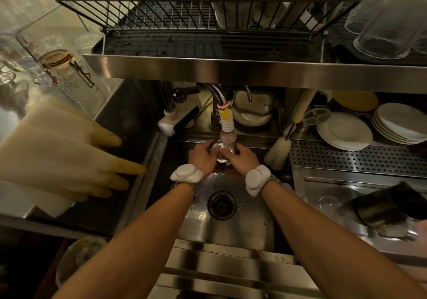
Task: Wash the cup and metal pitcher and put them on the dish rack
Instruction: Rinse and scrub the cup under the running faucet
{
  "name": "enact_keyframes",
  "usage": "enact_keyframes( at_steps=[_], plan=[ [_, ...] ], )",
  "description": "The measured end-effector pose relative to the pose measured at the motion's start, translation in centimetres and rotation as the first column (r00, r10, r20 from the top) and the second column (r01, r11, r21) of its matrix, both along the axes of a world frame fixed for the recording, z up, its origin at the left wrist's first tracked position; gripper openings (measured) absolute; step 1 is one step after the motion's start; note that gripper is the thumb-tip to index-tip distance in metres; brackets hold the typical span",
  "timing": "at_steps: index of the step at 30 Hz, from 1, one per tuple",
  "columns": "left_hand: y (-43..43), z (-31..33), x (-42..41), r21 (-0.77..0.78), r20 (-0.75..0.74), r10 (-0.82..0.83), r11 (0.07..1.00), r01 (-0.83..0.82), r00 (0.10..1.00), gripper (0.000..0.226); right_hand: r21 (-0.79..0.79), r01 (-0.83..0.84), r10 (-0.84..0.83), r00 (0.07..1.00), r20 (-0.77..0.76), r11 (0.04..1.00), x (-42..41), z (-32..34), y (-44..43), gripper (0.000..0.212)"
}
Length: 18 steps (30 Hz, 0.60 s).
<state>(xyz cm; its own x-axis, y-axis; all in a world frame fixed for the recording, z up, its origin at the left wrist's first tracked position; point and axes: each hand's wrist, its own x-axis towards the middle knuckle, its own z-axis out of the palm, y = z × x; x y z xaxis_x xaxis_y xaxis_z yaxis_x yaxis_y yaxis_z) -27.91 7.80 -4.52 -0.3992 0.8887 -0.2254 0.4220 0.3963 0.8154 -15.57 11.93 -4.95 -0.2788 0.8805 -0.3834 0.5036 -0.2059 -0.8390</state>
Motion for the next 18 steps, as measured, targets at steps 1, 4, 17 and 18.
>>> enact_keyframes(
  at_steps=[1,4,17,18],
  plan=[
    [0.0,-0.1,0.1,0.0,0.036,-0.03,1.0,0.03,0.999,0.04,0.001,0.024,-0.024,1.0,0.009,1.0,0.0,0.1,0.0,0.043],
    [0.1,-0.2,-0.1,-0.001,0.122,-0.089,0.996,0.089,0.989,0.052,-0.007,0.033,-0.032,0.996,0.079,0.999,0.2,-0.2,0.0,0.051],
    [-0.8,1.5,-0.6,-0.034,-0.174,-0.284,0.959,0.282,0.943,0.062,0.032,0.046,-0.049,0.992,0.115,0.998,0.2,0.2,0.4,0.052],
    [-0.8,1.3,-0.7,-0.063,-0.154,-0.329,0.944,0.323,0.932,0.077,0.044,0.043,-0.048,0.992,0.118,0.998,0.4,0.4,0.4,0.051]
  ],
)
